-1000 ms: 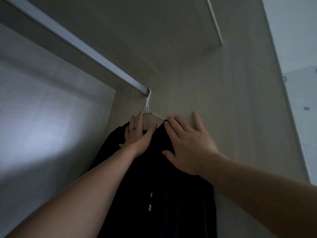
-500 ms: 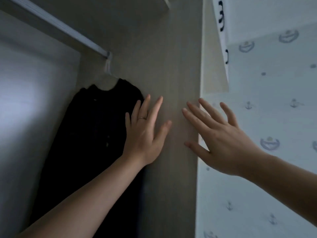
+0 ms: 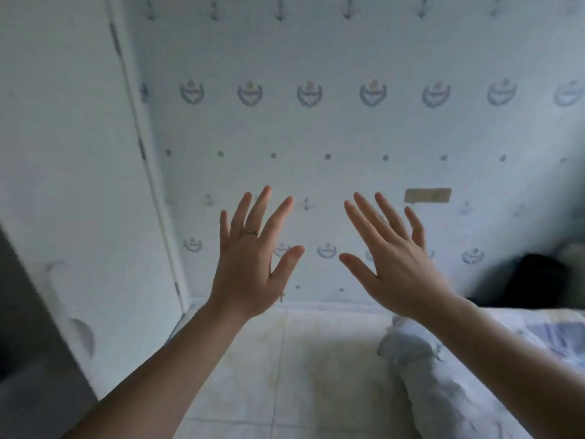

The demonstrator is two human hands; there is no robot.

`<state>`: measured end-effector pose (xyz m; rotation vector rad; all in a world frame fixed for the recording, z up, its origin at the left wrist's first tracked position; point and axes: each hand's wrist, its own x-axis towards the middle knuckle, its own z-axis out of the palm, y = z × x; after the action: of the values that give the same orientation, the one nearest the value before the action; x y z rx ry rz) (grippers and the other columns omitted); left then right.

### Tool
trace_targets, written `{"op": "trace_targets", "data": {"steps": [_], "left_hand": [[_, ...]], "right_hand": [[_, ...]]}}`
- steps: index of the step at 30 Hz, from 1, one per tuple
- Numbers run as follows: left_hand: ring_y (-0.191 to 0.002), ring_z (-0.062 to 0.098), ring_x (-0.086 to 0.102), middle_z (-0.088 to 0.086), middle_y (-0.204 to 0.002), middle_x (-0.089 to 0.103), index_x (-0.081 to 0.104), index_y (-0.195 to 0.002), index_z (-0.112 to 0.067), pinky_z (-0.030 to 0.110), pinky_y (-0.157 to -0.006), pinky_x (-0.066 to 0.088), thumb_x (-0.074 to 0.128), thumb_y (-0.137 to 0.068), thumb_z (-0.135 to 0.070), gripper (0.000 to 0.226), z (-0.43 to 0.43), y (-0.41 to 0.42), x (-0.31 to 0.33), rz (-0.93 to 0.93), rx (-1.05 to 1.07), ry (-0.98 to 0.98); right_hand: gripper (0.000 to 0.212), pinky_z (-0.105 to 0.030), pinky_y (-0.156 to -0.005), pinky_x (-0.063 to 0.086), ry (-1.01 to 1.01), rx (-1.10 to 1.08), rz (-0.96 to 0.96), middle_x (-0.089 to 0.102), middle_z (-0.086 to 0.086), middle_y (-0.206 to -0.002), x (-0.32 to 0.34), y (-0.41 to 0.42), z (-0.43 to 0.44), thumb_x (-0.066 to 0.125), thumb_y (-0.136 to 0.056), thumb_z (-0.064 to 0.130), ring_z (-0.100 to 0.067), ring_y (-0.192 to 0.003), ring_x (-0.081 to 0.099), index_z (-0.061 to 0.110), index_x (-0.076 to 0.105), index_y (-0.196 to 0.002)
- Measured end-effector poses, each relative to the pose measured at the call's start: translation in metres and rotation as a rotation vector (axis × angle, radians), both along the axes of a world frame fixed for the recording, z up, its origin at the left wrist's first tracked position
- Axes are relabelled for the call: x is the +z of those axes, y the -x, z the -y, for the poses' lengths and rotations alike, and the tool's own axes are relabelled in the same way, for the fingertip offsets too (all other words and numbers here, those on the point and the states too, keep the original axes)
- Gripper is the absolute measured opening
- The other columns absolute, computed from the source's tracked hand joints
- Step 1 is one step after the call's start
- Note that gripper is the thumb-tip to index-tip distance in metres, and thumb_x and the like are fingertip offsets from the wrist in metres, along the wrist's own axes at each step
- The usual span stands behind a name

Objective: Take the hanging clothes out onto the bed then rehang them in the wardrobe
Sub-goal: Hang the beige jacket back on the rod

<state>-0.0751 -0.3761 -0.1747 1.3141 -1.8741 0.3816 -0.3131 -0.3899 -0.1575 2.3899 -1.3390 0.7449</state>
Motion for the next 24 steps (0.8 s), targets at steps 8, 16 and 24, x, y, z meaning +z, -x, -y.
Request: {"op": "trace_targets", "data": {"steps": [8, 16, 24], "left_hand": [[-0.153, 0.016, -0.004, -0.011, -0.166, 0.002, 0.014, -0.155, -0.041, 0.049, -0.122, -0.002, 0.027, -0.093, -0.065, 0.069, 0.051, 0.168, -0.135, -0.051, -0.269, -0.428], [-0.153, 0.015, -0.006, -0.012, -0.166, -0.001, 0.008, -0.154, -0.046, 0.051, -0.121, -0.002, 0.022, -0.087, -0.072, 0.074, 0.116, 0.292, -0.230, 0.075, -0.471, -0.724], [-0.152, 0.018, -0.007, -0.008, -0.166, 0.000, 0.005, -0.155, -0.046, 0.051, -0.122, -0.001, 0.024, -0.089, -0.071, 0.073, 0.238, 0.383, -0.266, 0.214, -0.629, -0.842]], "right_hand": [[0.073, -0.049, -0.120, -0.004, -0.368, -0.438, 0.163, -0.007, 0.014, -0.163, -0.150, 0.163, -0.031, 0.010, -0.089, 0.069, -0.013, -0.149, -0.015, 0.038, -0.003, -0.154], [0.070, -0.046, -0.120, -0.007, -0.583, -0.818, 0.312, -0.006, 0.015, -0.163, -0.243, 0.253, -0.020, 0.024, -0.095, 0.065, -0.012, -0.149, -0.014, 0.040, -0.006, -0.153], [0.071, -0.048, -0.118, -0.010, -0.679, -1.139, 0.460, -0.003, 0.015, -0.163, -0.273, 0.311, 0.065, 0.024, -0.094, 0.067, -0.014, -0.150, -0.009, 0.040, -0.005, -0.154]]}}
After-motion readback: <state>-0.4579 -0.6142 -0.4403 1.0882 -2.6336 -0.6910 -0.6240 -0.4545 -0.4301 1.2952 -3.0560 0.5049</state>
